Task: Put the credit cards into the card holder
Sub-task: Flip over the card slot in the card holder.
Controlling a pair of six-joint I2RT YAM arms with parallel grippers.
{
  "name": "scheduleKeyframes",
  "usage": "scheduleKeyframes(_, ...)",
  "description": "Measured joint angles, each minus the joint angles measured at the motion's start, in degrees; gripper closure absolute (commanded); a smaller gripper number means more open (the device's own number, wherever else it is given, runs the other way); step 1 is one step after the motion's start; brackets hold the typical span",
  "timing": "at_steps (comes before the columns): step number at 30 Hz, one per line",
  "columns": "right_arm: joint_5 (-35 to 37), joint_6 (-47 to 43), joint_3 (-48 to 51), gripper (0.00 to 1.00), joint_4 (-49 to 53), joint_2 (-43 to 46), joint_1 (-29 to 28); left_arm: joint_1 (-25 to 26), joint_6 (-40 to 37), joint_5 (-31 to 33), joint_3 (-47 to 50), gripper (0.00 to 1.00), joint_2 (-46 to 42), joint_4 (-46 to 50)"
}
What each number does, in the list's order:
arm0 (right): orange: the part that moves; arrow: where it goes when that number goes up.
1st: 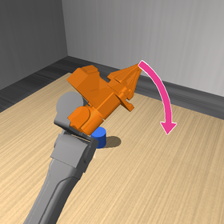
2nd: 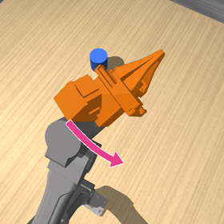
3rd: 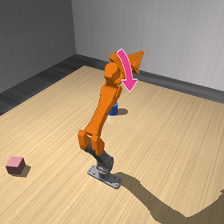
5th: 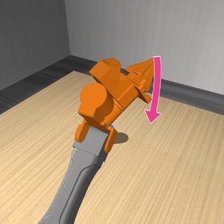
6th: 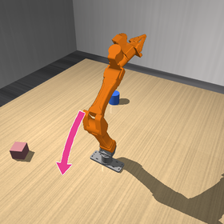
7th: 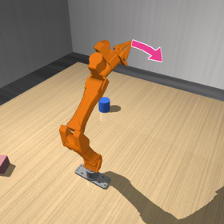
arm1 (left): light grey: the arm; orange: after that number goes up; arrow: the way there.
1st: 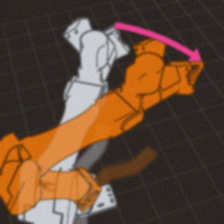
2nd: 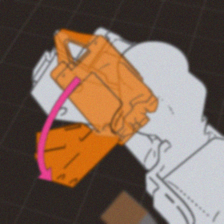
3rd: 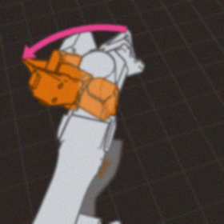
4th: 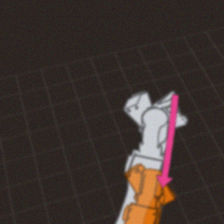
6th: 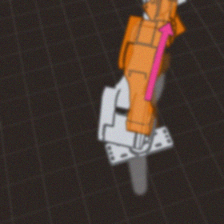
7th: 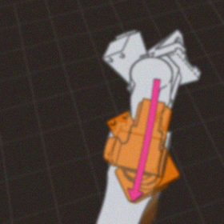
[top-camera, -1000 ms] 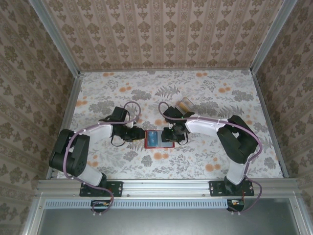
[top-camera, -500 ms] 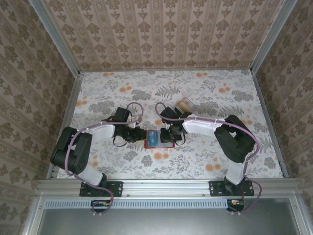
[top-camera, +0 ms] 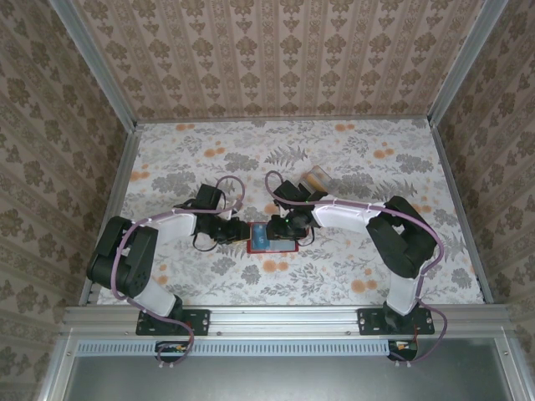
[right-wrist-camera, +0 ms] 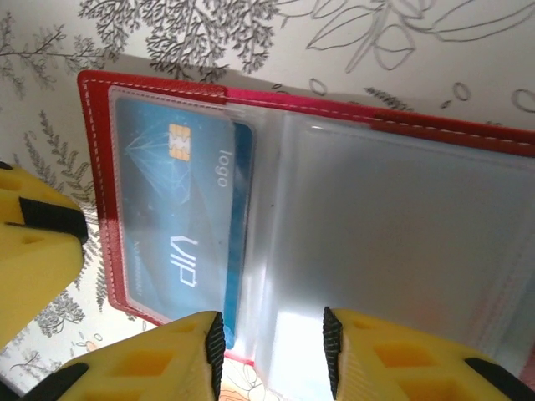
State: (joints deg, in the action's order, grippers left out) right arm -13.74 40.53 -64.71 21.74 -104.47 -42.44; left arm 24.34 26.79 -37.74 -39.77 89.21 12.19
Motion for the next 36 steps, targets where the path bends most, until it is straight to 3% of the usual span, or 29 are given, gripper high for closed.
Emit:
scheduleKeyframes(9, 6.3, 0.4, 0.7, 0.57, 4.3, 3.1, -0.3, 0.0, 0.0, 0.0, 0.0, 0.7, 0.0, 0.1)
scheduleKeyframes(24, 7.4, 2.3, 1.2, 0.54, 4.3, 1.0, -2.5, 0.0, 0.0, -0.1, 0.0, 0.7, 0.0, 0.4)
scheduleKeyframes(36, 8.0, 3.2, 5.0, 0.51, 4.3, 4.1, -2.6, 0.0, 0.0, -0.4, 0.0, 0.7, 0.0, 0.4)
